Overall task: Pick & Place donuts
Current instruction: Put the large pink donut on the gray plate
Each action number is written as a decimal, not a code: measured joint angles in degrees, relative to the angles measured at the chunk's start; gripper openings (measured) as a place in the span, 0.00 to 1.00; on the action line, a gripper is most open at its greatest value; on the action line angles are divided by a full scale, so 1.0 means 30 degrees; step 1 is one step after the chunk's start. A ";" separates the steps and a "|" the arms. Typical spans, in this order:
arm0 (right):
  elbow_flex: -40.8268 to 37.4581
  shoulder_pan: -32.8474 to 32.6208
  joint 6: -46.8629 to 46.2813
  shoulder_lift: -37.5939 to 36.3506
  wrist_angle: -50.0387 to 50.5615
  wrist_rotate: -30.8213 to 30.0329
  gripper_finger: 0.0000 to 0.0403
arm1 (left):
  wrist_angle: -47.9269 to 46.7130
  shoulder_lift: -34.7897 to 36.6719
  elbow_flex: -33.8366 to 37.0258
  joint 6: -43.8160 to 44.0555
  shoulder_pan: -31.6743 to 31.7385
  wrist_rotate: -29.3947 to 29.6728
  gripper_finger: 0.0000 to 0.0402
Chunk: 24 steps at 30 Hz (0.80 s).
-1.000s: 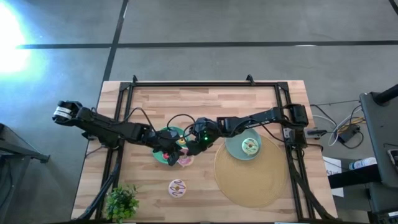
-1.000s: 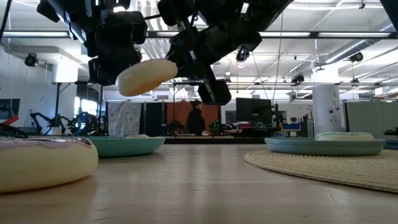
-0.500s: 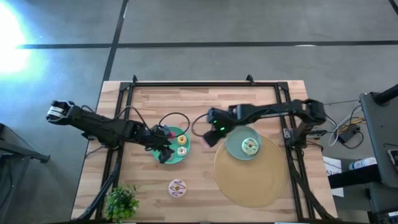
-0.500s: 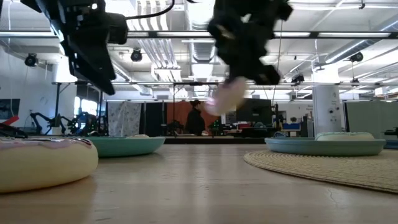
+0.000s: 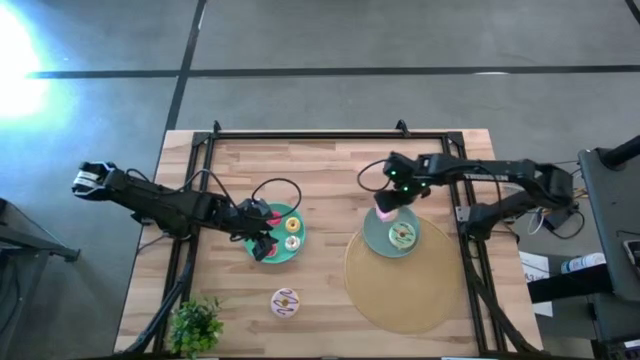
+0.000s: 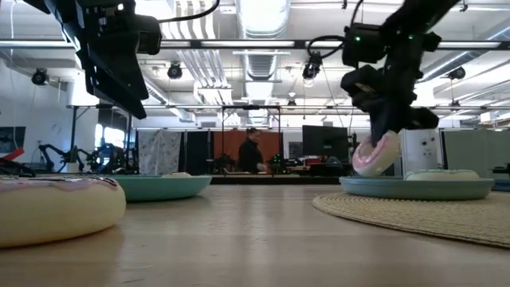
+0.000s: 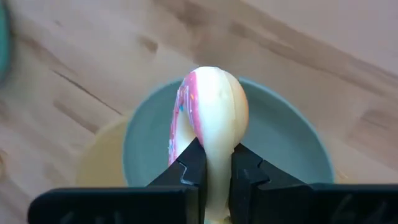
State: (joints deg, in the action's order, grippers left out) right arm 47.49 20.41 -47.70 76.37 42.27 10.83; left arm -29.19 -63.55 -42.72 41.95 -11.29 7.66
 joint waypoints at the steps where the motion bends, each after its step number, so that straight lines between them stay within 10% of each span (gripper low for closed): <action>1: -0.0403 0.0157 -0.0261 -0.0288 -0.0646 0.0049 0.07 | 0.0000 0.0000 0.0005 0.0000 0.0000 0.0000 0.50; 16: -0.2408 0.0271 -0.0823 0.0135 -0.2870 -0.0225 0.08 | 0.0712 -0.0022 0.0599 0.1096 0.0000 0.0146 0.50; 24: -0.1976 0.0178 0.0387 0.0167 -0.2636 -0.0525 0.25 | 0.0721 -0.0022 0.0612 0.1421 0.0000 0.0182 0.50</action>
State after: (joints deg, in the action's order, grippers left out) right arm 41.56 20.94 -46.54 76.87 34.36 9.26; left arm -27.03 -63.61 -40.88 46.22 -11.29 8.21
